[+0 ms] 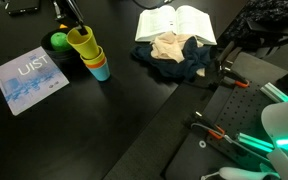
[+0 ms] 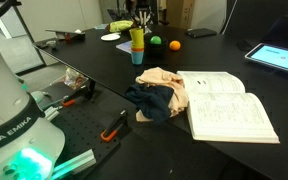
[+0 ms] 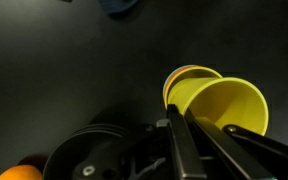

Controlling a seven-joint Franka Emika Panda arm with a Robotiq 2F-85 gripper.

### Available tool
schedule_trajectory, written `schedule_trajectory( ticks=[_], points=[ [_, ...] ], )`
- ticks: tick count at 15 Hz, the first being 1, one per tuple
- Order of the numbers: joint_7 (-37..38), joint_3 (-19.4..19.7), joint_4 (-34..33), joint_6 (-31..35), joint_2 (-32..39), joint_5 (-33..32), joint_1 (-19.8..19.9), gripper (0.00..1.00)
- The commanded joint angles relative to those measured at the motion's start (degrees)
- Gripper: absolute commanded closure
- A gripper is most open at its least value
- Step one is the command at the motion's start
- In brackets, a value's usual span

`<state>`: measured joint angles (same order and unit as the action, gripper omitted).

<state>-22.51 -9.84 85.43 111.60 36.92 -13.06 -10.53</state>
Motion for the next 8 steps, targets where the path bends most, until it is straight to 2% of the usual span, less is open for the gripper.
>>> schedule_trajectory(
  ticks=[1, 8],
  points=[
    [-0.3, -0.4, 1.6, -1.0, -1.9, 0.7, -0.1, 0.94],
    [-0.4, -0.8, 3.5, -0.4, -1.9, 1.5, 0.4, 0.93]
  ],
)
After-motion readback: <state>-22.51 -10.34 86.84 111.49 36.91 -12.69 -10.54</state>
